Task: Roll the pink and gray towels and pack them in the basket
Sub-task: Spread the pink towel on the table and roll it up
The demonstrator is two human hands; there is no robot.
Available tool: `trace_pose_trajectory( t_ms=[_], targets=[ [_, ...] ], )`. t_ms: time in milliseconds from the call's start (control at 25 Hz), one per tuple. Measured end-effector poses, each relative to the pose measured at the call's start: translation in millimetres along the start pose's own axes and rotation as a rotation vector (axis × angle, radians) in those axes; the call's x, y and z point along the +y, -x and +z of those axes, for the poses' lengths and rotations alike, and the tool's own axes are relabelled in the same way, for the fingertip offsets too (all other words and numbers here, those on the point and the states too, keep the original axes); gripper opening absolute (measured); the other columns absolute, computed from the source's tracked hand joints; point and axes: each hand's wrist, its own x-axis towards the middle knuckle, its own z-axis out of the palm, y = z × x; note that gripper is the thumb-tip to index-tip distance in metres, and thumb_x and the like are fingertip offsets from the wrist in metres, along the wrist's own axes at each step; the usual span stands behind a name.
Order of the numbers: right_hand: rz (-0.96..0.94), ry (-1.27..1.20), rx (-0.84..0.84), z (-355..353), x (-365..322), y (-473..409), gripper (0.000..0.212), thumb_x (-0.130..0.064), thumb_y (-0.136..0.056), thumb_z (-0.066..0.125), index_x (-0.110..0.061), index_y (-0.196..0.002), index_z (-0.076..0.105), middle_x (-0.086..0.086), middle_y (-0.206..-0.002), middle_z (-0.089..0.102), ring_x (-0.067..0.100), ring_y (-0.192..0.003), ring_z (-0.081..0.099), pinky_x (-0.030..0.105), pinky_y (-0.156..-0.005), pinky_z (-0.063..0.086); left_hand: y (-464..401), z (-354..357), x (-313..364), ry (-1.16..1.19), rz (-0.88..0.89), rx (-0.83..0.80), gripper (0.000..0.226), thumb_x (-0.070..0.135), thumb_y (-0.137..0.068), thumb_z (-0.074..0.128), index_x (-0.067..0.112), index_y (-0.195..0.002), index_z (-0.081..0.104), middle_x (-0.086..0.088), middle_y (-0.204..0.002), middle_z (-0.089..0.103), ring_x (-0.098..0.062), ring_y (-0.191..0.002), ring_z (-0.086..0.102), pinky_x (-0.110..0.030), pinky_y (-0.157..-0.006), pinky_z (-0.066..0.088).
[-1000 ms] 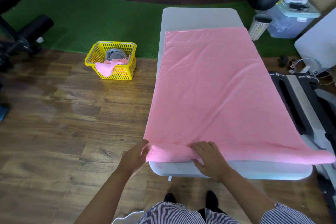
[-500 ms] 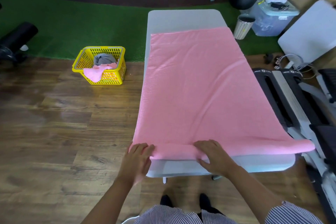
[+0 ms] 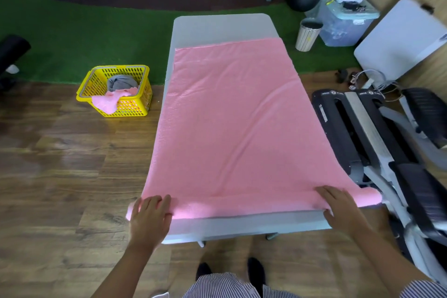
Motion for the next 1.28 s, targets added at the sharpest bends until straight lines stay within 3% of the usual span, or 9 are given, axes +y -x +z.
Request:
trace_pose_trajectory(
  t_ms=[160, 320, 440, 560, 720, 840, 960, 1080, 1280],
  targets=[
    [0.069, -0.110, 0.071, 3, 15, 1, 0.049, 0.014, -0.061, 0.063, 0.008, -0.110, 0.058, 0.022, -0.102, 0.060, 0.042, -0.092, 0.057, 0.053, -0.083, 0.051, 5, 3, 12, -0.032, -0.036, 0.058, 0.034, 0.019, -0.076, 0.040, 0.016, -0.103, 0.061, -0.007, -0.086, 0.065, -0.030, -0.077, 0.064, -0.049, -0.073, 0.048],
    [-0.036, -0.193, 0.063, 0, 3, -2, 0.041, 0.004, -0.072, 0.057, 0.004, -0.113, 0.056, 0.019, -0.104, 0.063, 0.038, -0.095, 0.059, 0.046, -0.088, 0.048, 13, -1, -6, -0.079, -0.067, 0.063, 0.030, 0.021, -0.080, 0.038, 0.021, -0.105, 0.055, -0.006, -0.079, 0.063, -0.029, -0.072, 0.065, -0.047, -0.069, 0.045],
    [-0.067, -0.255, 0.000, -1, -4, 0, 0.040, -0.005, -0.077, 0.057, -0.005, -0.117, 0.052, 0.008, -0.109, 0.058, 0.024, -0.102, 0.052, 0.037, -0.096, 0.041, 15, -5, -21, -0.067, -0.083, 0.105, 0.031, 0.021, -0.079, 0.037, 0.023, -0.105, 0.054, -0.006, -0.083, 0.063, -0.028, -0.075, 0.065, -0.049, -0.073, 0.044],
    [-0.093, -0.148, 0.133, 0, 5, 9, 0.039, -0.022, -0.068, 0.058, -0.011, -0.105, 0.059, 0.002, -0.102, 0.057, 0.017, -0.100, 0.048, 0.044, -0.101, 0.039, 18, -1, -14, -0.055, -0.067, 0.195, 0.035, 0.017, -0.076, 0.038, 0.019, -0.106, 0.054, -0.008, -0.095, 0.065, -0.027, -0.090, 0.060, -0.051, -0.081, 0.043],
    [0.025, -0.173, 0.188, 1, 6, 10, 0.034, -0.017, -0.065, 0.062, -0.007, -0.098, 0.065, 0.005, -0.094, 0.062, 0.028, -0.089, 0.058, 0.048, -0.095, 0.040, 23, 0, -16, -0.093, -0.013, 0.174, 0.037, 0.015, -0.075, 0.037, 0.016, -0.106, 0.057, -0.006, -0.095, 0.069, -0.027, -0.084, 0.068, -0.054, -0.082, 0.042],
    [0.020, -0.250, 0.106, 5, -13, 4, 0.033, -0.009, -0.077, 0.063, -0.004, -0.110, 0.063, 0.008, -0.104, 0.062, 0.028, -0.103, 0.055, 0.037, -0.108, 0.025, 21, -9, -30, -0.085, -0.140, 0.110, 0.036, 0.018, -0.073, 0.039, 0.017, -0.102, 0.060, -0.004, -0.090, 0.069, -0.027, -0.079, 0.068, -0.056, -0.075, 0.042],
    [0.044, -0.273, 0.013, 2, -19, 0, 0.042, -0.026, -0.078, 0.050, -0.004, -0.111, 0.063, 0.008, -0.104, 0.064, 0.025, -0.105, 0.055, 0.025, -0.110, 0.013, 20, -12, -32, -0.067, -0.152, 0.099, 0.036, 0.018, -0.071, 0.037, 0.019, -0.101, 0.058, -0.004, -0.089, 0.069, -0.026, -0.078, 0.069, -0.058, -0.073, 0.041],
    [0.091, -0.290, -0.046, -2, -11, 4, 0.051, -0.036, -0.075, 0.044, -0.005, -0.110, 0.063, 0.007, -0.106, 0.063, 0.024, -0.108, 0.054, 0.029, -0.111, 0.010, 17, -10, -27, -0.048, -0.109, 0.150, 0.036, 0.017, -0.073, 0.035, 0.019, -0.101, 0.058, -0.004, -0.088, 0.069, -0.026, -0.077, 0.069, -0.058, -0.079, 0.040],
    [0.043, -0.217, 0.163, 0, -6, 13, 0.039, -0.034, -0.075, 0.052, -0.012, -0.106, 0.060, -0.006, -0.103, 0.056, 0.019, -0.103, 0.053, 0.049, -0.108, 0.027, 20, -1, -21, 0.009, -0.175, 0.116, 0.046, 0.027, -0.073, 0.036, 0.006, -0.103, 0.064, -0.013, -0.105, 0.068, -0.032, -0.094, 0.067, -0.057, -0.088, 0.042]
  ],
)
